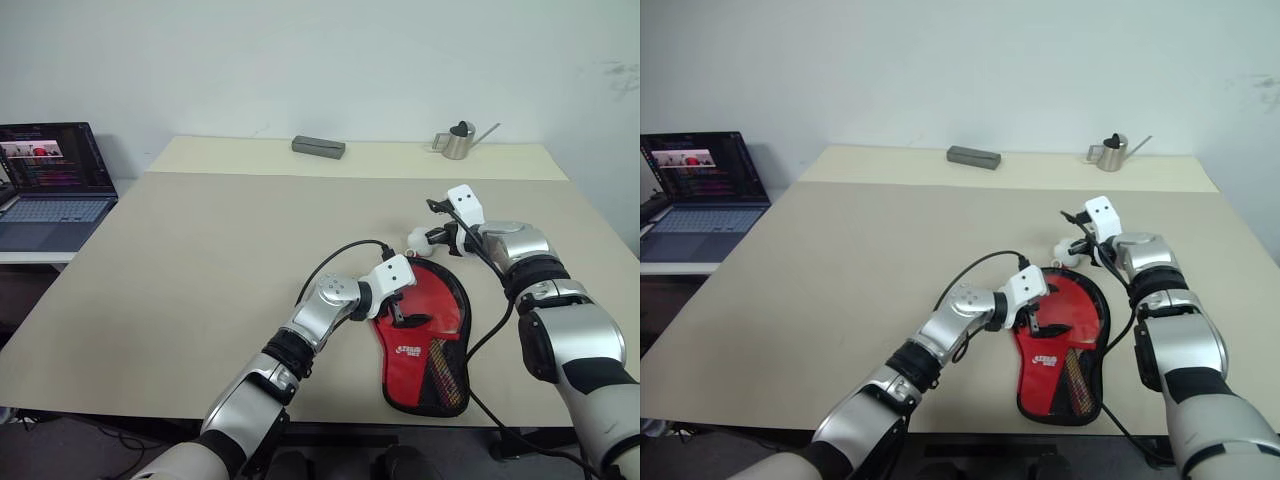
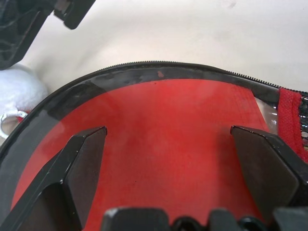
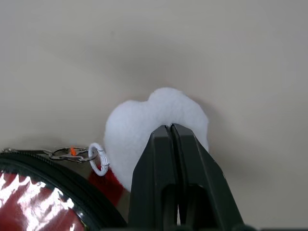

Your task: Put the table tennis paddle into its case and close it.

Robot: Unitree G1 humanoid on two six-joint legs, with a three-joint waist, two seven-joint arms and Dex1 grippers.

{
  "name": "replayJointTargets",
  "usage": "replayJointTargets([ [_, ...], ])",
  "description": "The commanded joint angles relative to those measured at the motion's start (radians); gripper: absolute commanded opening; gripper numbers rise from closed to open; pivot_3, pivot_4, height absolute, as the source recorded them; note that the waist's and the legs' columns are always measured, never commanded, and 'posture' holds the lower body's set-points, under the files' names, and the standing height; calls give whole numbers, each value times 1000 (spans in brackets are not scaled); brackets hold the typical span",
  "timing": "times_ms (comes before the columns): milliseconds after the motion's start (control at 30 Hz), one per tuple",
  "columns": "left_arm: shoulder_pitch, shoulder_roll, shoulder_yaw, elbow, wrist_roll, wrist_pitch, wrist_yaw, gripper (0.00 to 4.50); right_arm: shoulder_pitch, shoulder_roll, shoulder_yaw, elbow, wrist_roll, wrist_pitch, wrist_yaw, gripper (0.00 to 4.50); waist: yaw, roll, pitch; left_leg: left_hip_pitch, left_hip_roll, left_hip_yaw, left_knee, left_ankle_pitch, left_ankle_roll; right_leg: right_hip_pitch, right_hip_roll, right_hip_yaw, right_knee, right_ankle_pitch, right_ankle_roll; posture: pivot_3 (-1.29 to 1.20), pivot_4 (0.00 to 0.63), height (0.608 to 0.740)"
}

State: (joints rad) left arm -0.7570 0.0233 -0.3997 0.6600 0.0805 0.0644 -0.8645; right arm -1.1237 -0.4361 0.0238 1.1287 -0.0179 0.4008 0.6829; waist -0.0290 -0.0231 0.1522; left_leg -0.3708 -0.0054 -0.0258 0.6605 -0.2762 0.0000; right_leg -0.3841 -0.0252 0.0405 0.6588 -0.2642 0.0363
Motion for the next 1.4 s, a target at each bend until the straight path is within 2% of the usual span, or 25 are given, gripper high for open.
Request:
replayJointTargets([
  [33, 79, 15, -98, 106, 90, 62, -22, 4500, -2, -16, -6, -46, 4, 12, 17, 40, 0, 0, 0, 0, 0, 0, 0, 0, 0, 0, 0, 0, 0, 0, 0, 0, 150, 740],
  [167, 79, 15, -100, 105, 91, 61, -23, 4500, -11, -3, -46, -63, 47, 57, 31, 40, 0, 0, 0, 0, 0, 0, 0, 0, 0, 0, 0, 0, 0, 0, 0, 0, 150, 740],
  [267, 79, 15, -100, 104, 91, 61, -23, 4500, -26, 3, -84, -68, 84, 87, 23, 612, 0, 0, 0, 0, 0, 0, 0, 0, 0, 0, 0, 0, 0, 0, 0, 0, 150, 740],
  [633, 78, 17, -97, 107, 91, 59, -19, 4500, -62, 16, -133, -55, 137, 130, -21, 4410, 0, 0, 0, 0, 0, -1, 0, 0, 0, 0, -4, -1, -1, 0, 0, 0, 150, 740],
  [1100, 78, 19, -95, 107, 92, 60, -16, 4500, -87, 72, -190, 68, 134, 79, -220, 4460, 0, 0, 0, -1, 0, -1, -1, 0, 0, 0, -4, -1, -2, 0, 0, 0, 150, 740],
  [1400, 84, 21, -95, 98, 92, 66, -12, 4500, -79, 98, -185, 89, 124, 87, -223, 4460, 0, 0, 0, -1, 0, 0, -1, 0, 0, 0, -4, -1, -2, 0, 0, 0, 150, 740],
])
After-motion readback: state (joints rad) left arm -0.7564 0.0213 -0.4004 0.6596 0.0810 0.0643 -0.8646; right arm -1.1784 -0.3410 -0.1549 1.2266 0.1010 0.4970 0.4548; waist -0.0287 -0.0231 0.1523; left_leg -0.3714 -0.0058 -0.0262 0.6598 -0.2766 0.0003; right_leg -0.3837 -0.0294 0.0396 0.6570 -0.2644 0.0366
